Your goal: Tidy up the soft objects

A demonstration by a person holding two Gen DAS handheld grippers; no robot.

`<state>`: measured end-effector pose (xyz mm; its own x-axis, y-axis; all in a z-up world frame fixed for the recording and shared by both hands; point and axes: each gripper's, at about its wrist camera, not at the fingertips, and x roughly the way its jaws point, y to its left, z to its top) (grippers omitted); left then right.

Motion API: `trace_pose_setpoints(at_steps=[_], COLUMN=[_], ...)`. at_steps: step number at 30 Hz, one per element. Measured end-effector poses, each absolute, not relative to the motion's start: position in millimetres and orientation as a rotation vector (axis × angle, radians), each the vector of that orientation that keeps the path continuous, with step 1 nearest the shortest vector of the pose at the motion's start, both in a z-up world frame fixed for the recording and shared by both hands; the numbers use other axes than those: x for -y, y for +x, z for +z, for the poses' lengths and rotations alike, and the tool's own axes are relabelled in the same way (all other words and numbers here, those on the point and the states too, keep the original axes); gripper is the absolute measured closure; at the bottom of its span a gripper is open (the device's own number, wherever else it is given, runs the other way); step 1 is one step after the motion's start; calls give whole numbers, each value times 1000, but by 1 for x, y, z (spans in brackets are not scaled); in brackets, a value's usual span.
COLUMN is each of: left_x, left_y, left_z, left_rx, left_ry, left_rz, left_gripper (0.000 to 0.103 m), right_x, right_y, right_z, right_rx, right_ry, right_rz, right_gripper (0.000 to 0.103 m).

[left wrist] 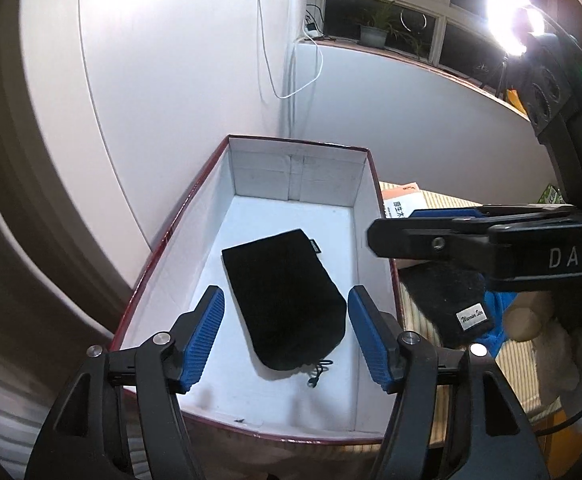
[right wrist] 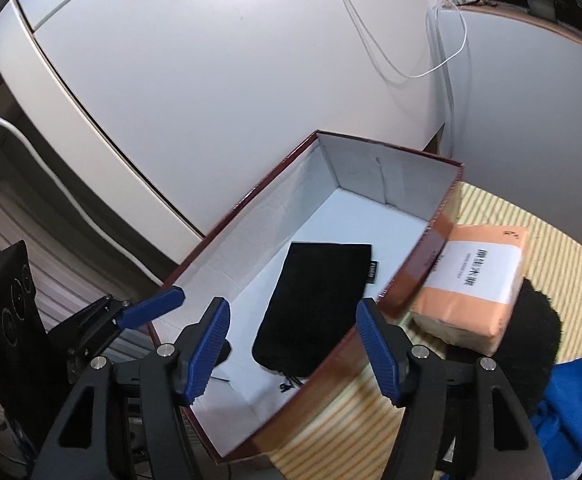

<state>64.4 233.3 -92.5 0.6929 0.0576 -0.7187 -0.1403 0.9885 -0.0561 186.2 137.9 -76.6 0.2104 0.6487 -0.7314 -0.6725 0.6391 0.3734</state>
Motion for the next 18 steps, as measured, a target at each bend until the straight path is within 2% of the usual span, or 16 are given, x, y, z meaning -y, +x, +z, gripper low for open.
trace_pose_setpoints(at_steps=[9, 18], left_x=[-209, -166], left_y=[58, 47], left_z=[-83, -81], left_rx=[-762, -744], left_ry=[-132, -136], left_rz=[69, -32], left_gripper=[39, 39], right_x=[-87, 16], right_y=[176, 172], right_z=[-65, -65], right_rx=[-935, -903], right_ry=[-45, 14], right_rz=[872, 761], right_gripper=[41, 41])
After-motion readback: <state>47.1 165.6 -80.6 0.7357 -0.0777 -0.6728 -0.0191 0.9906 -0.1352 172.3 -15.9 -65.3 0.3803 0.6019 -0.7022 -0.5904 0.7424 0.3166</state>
